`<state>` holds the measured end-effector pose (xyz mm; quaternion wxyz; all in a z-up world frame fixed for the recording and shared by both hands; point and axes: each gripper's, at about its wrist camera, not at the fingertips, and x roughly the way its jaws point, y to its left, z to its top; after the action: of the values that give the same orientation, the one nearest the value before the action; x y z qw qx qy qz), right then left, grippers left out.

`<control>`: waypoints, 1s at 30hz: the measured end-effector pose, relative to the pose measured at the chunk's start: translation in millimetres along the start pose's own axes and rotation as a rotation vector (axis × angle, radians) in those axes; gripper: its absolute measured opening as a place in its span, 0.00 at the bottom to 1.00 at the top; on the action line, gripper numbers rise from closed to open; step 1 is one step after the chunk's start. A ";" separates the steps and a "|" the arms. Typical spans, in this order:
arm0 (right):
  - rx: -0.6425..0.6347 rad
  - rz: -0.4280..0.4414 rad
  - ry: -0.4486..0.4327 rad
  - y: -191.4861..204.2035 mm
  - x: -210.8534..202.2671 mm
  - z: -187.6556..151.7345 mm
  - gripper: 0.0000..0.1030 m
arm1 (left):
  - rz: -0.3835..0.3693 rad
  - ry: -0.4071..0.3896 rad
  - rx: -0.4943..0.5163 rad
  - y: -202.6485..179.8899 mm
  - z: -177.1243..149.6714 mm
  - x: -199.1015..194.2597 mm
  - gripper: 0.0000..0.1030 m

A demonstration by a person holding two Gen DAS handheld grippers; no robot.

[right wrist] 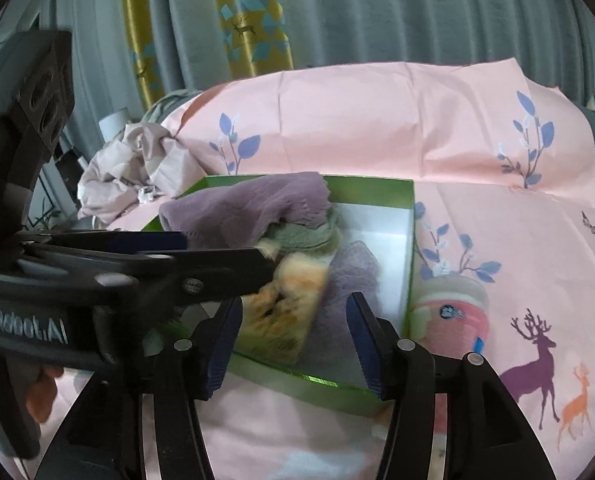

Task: Organize soft objects
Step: 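Open the right gripper and move it to the blue plush elephant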

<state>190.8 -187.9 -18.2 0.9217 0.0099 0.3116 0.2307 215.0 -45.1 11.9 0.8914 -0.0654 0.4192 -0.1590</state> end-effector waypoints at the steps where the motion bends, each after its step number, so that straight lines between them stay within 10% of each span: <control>1: 0.003 0.001 -0.008 -1.2 -5.3 -2.1 0.54 | -0.002 -0.007 0.000 2.3 -2.2 -5.3 0.83; 21: 0.028 0.178 0.106 36.9 -45.0 -72.3 0.62 | 0.212 -0.049 -0.101 62.6 -118.2 -101.8 0.93; 30: 0.018 0.218 0.163 73.8 -43.1 -88.5 0.62 | 0.183 -0.034 -0.104 55.2 -144.0 -107.7 0.99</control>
<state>78.5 -151.6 -52.9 0.8627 0.0333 0.3847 0.3267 52.6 45.7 -15.8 0.9045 -0.0758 0.4162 -0.0537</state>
